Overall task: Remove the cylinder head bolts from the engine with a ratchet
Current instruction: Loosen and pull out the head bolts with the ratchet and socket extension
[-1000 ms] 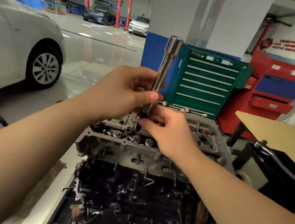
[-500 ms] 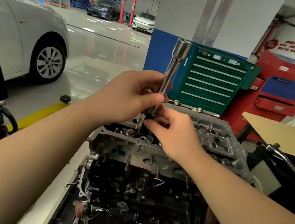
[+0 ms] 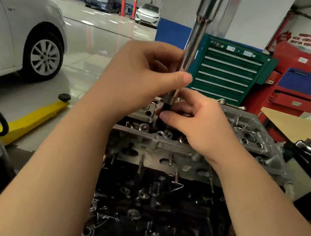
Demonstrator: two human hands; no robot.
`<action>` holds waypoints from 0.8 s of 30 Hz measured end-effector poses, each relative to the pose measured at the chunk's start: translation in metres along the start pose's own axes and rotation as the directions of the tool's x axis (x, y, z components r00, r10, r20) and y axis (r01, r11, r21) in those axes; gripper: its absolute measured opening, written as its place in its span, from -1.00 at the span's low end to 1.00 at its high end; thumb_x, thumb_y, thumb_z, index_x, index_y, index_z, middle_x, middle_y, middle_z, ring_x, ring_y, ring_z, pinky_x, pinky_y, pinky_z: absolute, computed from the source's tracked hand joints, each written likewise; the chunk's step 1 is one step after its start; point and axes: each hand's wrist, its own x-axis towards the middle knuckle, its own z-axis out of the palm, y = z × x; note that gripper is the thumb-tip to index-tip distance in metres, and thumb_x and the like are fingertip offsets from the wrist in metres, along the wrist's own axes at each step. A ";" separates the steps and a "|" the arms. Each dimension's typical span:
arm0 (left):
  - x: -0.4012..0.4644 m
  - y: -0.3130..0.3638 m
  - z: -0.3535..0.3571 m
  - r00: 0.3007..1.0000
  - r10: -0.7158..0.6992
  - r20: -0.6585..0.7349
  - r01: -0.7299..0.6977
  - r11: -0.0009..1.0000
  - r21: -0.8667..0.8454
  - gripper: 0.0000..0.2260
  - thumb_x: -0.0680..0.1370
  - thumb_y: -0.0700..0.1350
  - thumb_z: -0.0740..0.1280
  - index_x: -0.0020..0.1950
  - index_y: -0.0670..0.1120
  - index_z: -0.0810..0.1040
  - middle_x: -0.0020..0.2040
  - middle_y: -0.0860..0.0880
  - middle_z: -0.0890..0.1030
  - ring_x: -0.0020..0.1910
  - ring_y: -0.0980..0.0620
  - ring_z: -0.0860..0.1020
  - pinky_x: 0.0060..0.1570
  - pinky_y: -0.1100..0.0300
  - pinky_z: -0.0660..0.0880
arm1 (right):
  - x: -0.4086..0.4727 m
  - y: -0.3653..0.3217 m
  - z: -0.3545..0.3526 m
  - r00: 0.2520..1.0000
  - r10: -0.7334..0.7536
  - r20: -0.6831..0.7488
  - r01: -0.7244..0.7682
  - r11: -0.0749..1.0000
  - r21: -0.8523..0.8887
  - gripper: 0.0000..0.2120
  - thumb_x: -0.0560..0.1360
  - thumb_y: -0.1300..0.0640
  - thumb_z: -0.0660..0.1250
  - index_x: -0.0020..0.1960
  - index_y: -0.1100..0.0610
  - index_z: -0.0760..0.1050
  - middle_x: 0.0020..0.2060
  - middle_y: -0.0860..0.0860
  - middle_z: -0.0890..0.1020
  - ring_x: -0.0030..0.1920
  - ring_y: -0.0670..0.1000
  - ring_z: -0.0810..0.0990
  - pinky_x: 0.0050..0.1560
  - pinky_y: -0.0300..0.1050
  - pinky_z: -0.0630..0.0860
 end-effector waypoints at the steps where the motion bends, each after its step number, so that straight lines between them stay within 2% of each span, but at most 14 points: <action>1: 0.001 0.001 0.000 1.000 0.014 -0.012 -0.014 1.000 0.021 -0.83 0.51 -0.19 0.56 0.08 -0.04 0.75 -0.08 -0.15 0.73 -0.06 -0.21 0.71 -0.04 -0.20 0.67 | 0.001 0.001 0.000 1.000 -0.001 0.005 0.001 1.000 -0.010 -0.60 0.46 0.00 0.52 0.26 -0.23 0.57 -0.04 -0.24 0.74 0.04 -0.17 0.70 0.19 0.08 0.54; 5: 0.003 0.003 0.000 0.999 0.010 -0.044 -0.008 0.999 0.047 -0.84 0.48 -0.17 0.59 0.03 -0.03 0.73 -0.12 -0.17 0.72 -0.08 -0.22 0.70 -0.01 -0.19 0.66 | 0.003 0.005 0.001 1.000 -0.008 -0.025 0.008 1.000 -0.003 -0.62 0.44 0.00 0.54 0.23 -0.19 0.58 -0.15 -0.22 0.74 -0.08 -0.16 0.71 0.03 -0.02 0.52; 7: 0.003 0.005 0.000 0.999 0.013 -0.035 -0.010 0.997 0.070 -0.81 0.49 -0.22 0.58 0.07 -0.07 0.71 -0.14 -0.13 0.72 -0.12 -0.13 0.71 -0.02 -0.05 0.68 | 0.002 0.004 0.001 0.999 -0.022 -0.034 0.022 1.000 -0.018 -0.72 0.45 0.02 0.55 0.12 -0.19 0.62 -0.16 -0.23 0.73 -0.10 -0.18 0.70 0.00 -0.07 0.51; 9: 0.000 0.008 0.002 0.999 0.035 -0.023 -0.033 0.996 0.086 -0.80 0.51 -0.27 0.54 0.12 -0.13 0.69 -0.12 -0.13 0.73 -0.12 -0.05 0.71 -0.05 0.05 0.66 | 0.002 0.002 -0.001 1.000 -0.004 0.002 0.004 1.000 -0.004 -0.82 0.48 0.05 0.55 0.05 -0.16 0.68 -0.12 -0.25 0.74 -0.06 -0.21 0.70 0.05 -0.07 0.52; 12: -0.007 0.005 0.005 0.998 0.048 -0.028 -0.046 0.997 0.056 -0.78 0.57 -0.33 0.46 0.20 -0.17 0.65 -0.03 -0.14 0.74 -0.03 -0.05 0.72 0.10 0.05 0.65 | 0.002 -0.002 -0.006 0.997 0.007 0.081 -0.006 1.000 -0.016 -0.81 0.54 0.09 0.47 0.09 -0.16 0.70 -0.03 -0.25 0.74 0.02 -0.22 0.68 0.15 -0.03 0.54; 15: -0.008 0.004 0.003 1.000 0.011 0.006 -0.011 1.000 -0.004 -0.74 0.62 -0.35 0.37 0.31 -0.21 0.61 0.00 -0.12 0.74 0.01 0.04 0.73 0.11 0.17 0.63 | 0.002 -0.002 -0.004 0.997 0.024 0.072 -0.024 1.000 -0.002 -0.75 0.57 0.19 0.45 0.06 -0.17 0.70 -0.04 -0.22 0.74 0.03 -0.19 0.69 0.23 0.05 0.57; 17: -0.008 0.004 0.002 1.000 -0.005 0.029 0.006 0.999 -0.035 -0.72 0.64 -0.33 0.36 0.35 -0.19 0.60 0.00 -0.13 0.75 0.03 0.05 0.72 0.10 0.23 0.61 | 0.003 0.000 -0.003 0.998 0.039 0.053 -0.040 0.999 0.020 -0.78 0.55 0.20 0.48 0.06 -0.11 0.70 -0.04 -0.19 0.75 0.04 -0.16 0.70 0.26 0.07 0.57; 19: -0.010 0.003 0.001 0.999 -0.013 0.032 0.015 0.997 -0.074 -0.69 0.62 -0.25 0.42 0.36 -0.12 0.60 0.04 -0.13 0.74 0.06 -0.04 0.72 0.11 0.14 0.64 | 0.003 0.002 -0.002 0.999 0.032 0.039 -0.033 0.999 0.015 -0.81 0.53 0.16 0.51 0.09 -0.06 0.71 -0.05 -0.20 0.75 0.02 -0.18 0.69 0.22 -0.08 0.57; 21: -0.013 0.001 0.004 1.000 -0.011 -0.004 0.011 0.998 -0.054 -0.62 0.52 -0.16 0.53 0.33 -0.04 0.63 0.10 -0.09 0.71 0.06 -0.12 0.70 0.13 -0.02 0.66 | 0.003 0.002 -0.002 1.000 -0.014 0.014 0.014 0.999 -0.043 -0.85 0.52 0.11 0.52 0.07 -0.07 0.69 -0.10 -0.25 0.73 -0.05 -0.25 0.67 0.02 -0.41 0.50; 22: -0.015 0.000 0.007 0.999 -0.012 -0.035 0.011 0.999 -0.032 -0.60 0.48 -0.16 0.58 0.31 -0.01 0.64 0.09 -0.08 0.69 0.04 -0.14 0.69 0.12 -0.07 0.66 | 0.003 0.002 -0.001 0.999 -0.030 0.010 0.031 0.996 -0.079 -0.87 0.52 0.08 0.52 0.03 -0.10 0.68 -0.13 -0.28 0.71 -0.08 -0.27 0.66 -0.08 -0.50 0.44; 24: -0.013 -0.001 0.012 0.993 -0.012 -0.117 0.012 1.000 -0.002 -0.63 0.45 -0.19 0.61 0.23 0.01 0.68 0.01 -0.12 0.70 -0.01 -0.17 0.68 0.10 -0.11 0.65 | 0.003 0.001 0.001 0.999 -0.036 0.017 0.038 0.993 -0.110 -0.87 0.52 0.05 0.51 0.00 -0.17 0.64 -0.13 -0.33 0.70 -0.07 -0.31 0.65 -0.12 -0.50 0.43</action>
